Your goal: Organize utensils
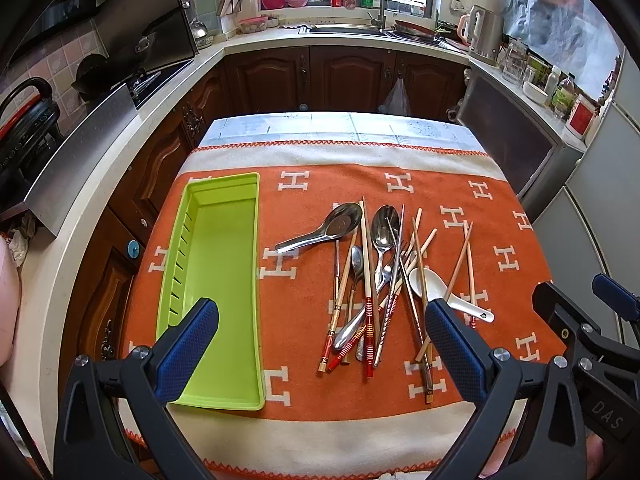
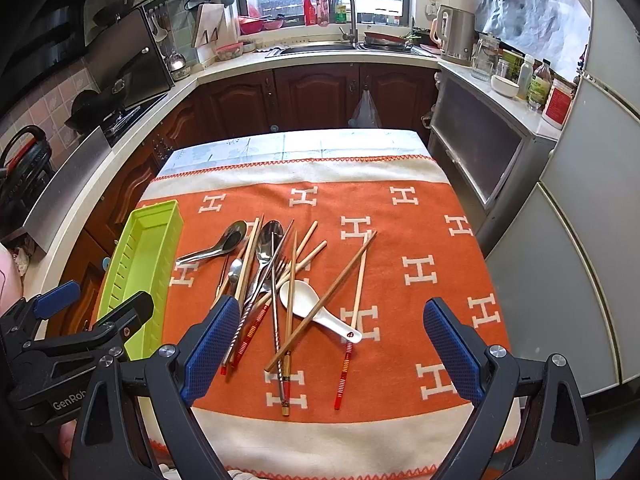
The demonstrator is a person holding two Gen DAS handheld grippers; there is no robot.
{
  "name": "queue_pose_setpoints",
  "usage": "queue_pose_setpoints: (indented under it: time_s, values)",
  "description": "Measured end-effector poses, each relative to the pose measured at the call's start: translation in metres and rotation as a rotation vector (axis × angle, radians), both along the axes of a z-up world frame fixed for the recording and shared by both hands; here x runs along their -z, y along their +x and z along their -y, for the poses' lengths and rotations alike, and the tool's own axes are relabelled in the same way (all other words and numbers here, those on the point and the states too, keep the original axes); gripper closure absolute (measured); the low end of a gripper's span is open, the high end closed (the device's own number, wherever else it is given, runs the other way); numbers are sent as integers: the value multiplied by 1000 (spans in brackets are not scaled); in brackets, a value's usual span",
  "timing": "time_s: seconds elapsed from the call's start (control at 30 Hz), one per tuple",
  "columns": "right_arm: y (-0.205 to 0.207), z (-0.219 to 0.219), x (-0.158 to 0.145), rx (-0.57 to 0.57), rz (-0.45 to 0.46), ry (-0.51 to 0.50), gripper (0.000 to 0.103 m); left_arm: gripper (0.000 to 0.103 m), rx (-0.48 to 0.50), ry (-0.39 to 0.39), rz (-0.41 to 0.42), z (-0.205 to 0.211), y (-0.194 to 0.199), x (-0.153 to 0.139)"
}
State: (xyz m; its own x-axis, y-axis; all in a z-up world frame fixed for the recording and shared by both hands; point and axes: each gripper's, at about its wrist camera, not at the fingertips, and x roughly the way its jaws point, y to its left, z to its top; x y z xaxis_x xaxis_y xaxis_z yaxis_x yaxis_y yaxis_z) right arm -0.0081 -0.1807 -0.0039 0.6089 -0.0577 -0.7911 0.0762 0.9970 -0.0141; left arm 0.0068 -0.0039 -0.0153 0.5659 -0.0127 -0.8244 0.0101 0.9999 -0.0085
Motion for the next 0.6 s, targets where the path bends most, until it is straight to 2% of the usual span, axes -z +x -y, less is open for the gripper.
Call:
queue_pose_setpoints:
  time_s: [0.3, 0.43, 0.6]
  values:
    - [1, 4, 0, -13, 12, 24, 10, 1, 20, -22, 3, 0, 3, 0]
    - [3, 8, -1, -8, 10, 35, 16, 1, 37, -32, 3, 1, 5, 0]
    - [10, 18, 0, -4, -1, 67, 24, 1, 65, 2, -22, 7, 14, 2]
